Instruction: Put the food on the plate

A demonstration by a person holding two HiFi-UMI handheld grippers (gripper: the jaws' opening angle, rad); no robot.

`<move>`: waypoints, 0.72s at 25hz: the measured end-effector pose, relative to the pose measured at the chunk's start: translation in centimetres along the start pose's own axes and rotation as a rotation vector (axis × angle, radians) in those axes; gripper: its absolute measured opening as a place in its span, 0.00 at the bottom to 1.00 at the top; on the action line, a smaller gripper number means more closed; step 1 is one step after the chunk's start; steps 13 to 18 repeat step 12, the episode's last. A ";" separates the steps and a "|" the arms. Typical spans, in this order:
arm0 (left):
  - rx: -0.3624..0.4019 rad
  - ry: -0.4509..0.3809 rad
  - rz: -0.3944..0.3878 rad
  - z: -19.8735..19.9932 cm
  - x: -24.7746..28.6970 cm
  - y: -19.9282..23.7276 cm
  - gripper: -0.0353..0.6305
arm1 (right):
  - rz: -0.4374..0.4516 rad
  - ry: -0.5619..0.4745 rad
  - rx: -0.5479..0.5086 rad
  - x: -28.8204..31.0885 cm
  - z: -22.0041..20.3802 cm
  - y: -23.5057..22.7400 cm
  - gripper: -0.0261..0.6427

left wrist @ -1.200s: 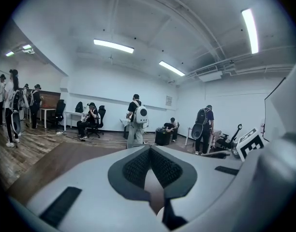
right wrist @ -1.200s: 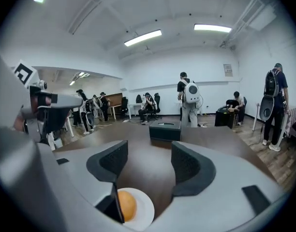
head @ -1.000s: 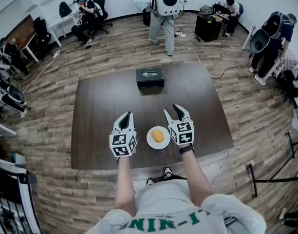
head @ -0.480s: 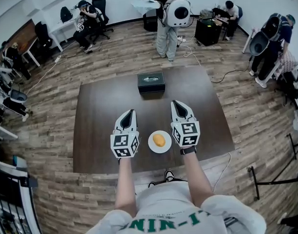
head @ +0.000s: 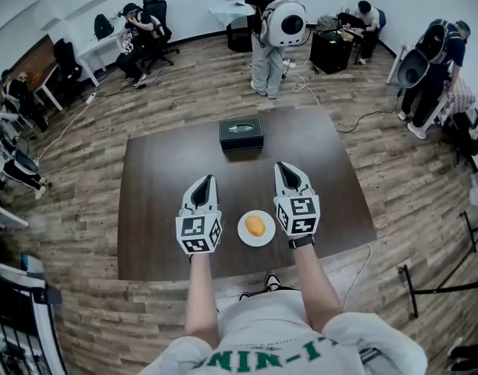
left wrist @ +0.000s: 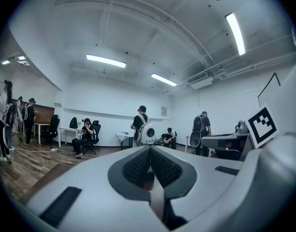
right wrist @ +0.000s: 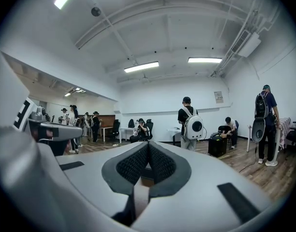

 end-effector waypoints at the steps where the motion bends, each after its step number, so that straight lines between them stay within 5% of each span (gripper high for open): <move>1: 0.000 0.002 -0.001 0.0 0.0 0.0 0.07 | 0.000 0.001 0.000 0.0 0.0 0.0 0.06; 18: -0.023 0.048 -0.016 -1.9 -0.1 -0.9 0.07 | 0.017 0.032 -0.008 -0.5 -1.5 -0.2 0.06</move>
Point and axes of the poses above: the fingertips, and each gripper's own axes: x forward along the fingers, y to its left, z out of its top, the point moved 9 cm from there along -x, backward along the fingers, and after that the axes turned 6 degrees about x, right-handed, at the moved point
